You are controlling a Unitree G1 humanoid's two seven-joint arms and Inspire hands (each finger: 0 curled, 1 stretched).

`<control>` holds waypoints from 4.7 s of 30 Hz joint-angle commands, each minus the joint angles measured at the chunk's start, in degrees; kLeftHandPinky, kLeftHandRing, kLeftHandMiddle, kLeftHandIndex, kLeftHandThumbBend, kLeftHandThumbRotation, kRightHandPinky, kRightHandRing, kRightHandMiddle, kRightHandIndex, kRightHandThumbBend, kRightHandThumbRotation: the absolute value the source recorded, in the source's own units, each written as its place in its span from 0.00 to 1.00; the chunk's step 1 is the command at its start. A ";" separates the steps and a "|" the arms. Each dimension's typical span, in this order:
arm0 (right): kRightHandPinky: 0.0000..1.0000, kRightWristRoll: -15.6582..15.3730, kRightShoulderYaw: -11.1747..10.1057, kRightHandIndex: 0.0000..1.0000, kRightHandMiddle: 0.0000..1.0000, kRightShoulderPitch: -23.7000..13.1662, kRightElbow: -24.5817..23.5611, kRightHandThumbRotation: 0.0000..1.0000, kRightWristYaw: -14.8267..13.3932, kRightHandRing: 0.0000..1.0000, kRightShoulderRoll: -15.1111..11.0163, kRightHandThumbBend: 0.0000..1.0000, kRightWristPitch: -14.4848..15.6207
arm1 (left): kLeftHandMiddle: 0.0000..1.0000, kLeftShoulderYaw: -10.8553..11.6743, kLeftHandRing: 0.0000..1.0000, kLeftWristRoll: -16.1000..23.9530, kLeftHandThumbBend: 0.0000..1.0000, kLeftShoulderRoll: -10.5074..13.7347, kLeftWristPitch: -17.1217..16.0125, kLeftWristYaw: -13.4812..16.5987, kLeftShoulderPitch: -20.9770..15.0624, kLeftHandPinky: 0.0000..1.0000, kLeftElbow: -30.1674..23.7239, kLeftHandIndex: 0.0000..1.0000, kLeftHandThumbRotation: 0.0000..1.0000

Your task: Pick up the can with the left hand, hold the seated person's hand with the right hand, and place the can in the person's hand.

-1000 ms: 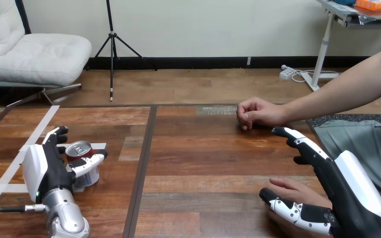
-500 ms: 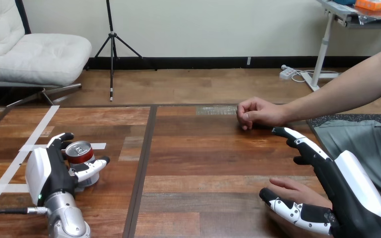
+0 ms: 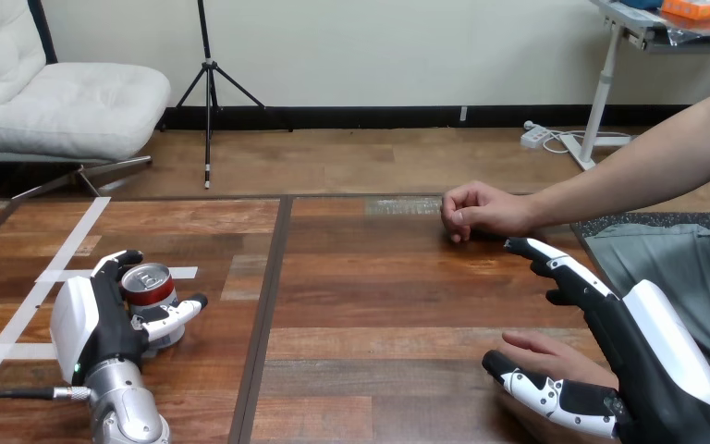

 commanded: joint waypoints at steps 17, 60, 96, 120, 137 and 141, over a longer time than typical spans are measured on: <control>0.82 0.75 -1.08 0.88 0.91 -1.92 -1.60 0.00 -0.66 0.89 -0.52 0.53 -1.64 | 0.73 -0.77 0.70 1.59 0.80 0.06 -2.33 1.52 -4.09 0.62 1.88 0.73 0.00; 0.80 0.68 -0.96 0.88 0.92 -1.09 -2.50 0.00 -0.28 0.89 -0.12 0.52 -0.42 | 0.62 -0.46 0.60 1.64 0.67 0.53 -1.21 3.77 -5.35 0.53 4.18 0.60 0.00; 0.80 0.21 -0.89 0.88 0.91 -0.91 -2.30 0.00 -0.92 0.89 -0.07 0.53 -1.52 | 0.54 -0.76 0.51 2.30 0.62 1.04 -2.43 6.57 -5.63 0.45 4.77 0.51 0.00; 0.80 0.32 -0.76 0.89 0.92 -0.88 -2.18 0.00 -0.91 0.90 0.07 0.53 -1.44 | 0.50 -0.45 0.46 1.84 0.65 1.43 -5.03 6.90 -5.80 0.41 5.42 0.50 0.00; 0.80 -0.16 -0.61 0.89 0.92 -1.26 -2.35 0.00 -0.75 0.90 0.23 0.53 -0.48 | 0.48 0.30 0.43 1.00 0.64 1.38 -7.17 6.37 -5.77 0.38 4.93 0.50 0.00; 0.80 -0.05 -0.61 0.89 0.92 -1.52 -2.04 0.00 -0.82 0.90 0.16 0.53 -0.74 | 0.48 0.18 0.44 1.17 0.64 1.42 -7.30 6.36 -5.84 0.38 4.96 0.50 0.00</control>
